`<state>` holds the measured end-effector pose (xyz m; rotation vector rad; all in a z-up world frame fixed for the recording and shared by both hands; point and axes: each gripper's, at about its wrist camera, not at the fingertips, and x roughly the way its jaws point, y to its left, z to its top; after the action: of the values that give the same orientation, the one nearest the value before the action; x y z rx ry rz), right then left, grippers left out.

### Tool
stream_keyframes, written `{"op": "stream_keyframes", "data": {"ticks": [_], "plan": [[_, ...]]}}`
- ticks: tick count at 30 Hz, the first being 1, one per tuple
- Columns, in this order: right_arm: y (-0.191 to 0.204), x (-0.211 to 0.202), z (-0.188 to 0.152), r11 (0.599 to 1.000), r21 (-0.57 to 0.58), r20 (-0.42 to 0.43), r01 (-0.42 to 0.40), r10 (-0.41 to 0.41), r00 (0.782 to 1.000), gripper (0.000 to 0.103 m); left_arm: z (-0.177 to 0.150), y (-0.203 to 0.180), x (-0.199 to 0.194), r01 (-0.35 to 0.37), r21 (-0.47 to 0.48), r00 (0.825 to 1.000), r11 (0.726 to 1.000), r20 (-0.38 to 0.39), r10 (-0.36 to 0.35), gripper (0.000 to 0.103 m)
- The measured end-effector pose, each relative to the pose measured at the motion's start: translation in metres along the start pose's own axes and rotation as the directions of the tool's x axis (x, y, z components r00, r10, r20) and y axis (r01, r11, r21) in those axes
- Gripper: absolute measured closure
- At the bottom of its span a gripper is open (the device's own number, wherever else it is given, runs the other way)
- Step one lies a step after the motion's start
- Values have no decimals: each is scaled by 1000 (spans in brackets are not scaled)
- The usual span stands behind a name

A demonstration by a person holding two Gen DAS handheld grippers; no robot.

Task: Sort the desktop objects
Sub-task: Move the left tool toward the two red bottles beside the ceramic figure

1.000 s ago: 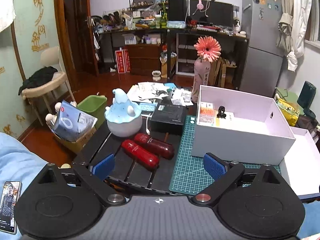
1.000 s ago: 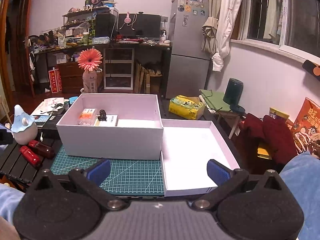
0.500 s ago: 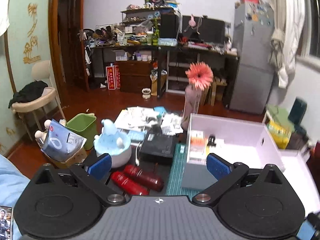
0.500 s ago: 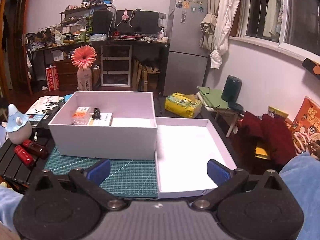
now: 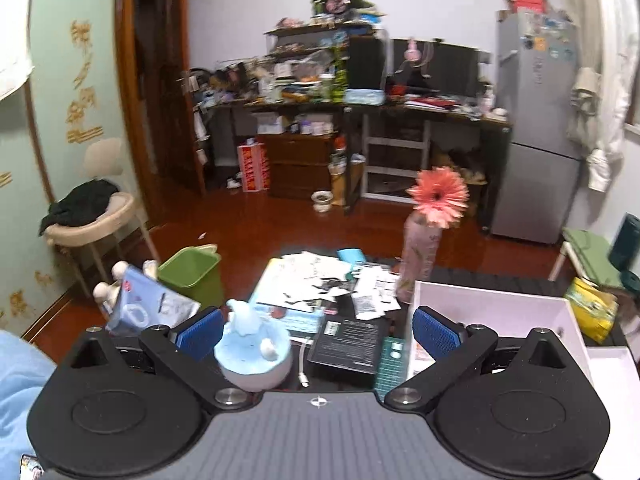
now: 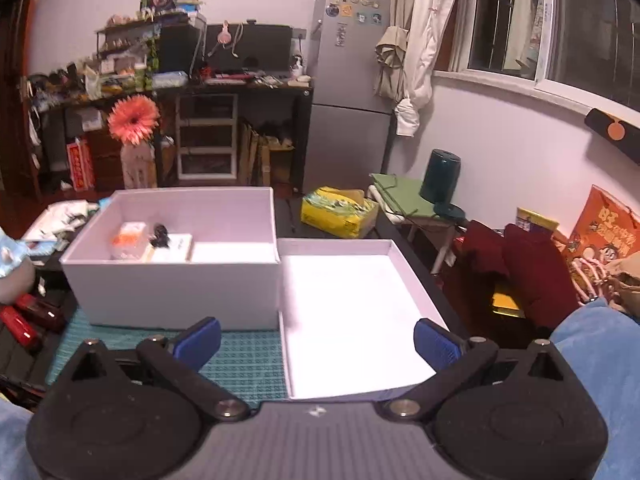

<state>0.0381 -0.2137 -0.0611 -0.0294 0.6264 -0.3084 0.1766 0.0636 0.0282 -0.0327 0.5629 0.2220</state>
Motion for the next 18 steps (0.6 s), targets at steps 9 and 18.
{"op": "stream_keyframes", "data": {"ticks": [9,18], "plan": [[-6,15,-9,998,49,-41,-47,49,998,0,-11,28,70,-75,-96,984,993,-169,58,4],[0,22,-13,997,37,-71,-72,74,995,0,-53,61,134,-132,-227,926,965,-375,38,15]]}}
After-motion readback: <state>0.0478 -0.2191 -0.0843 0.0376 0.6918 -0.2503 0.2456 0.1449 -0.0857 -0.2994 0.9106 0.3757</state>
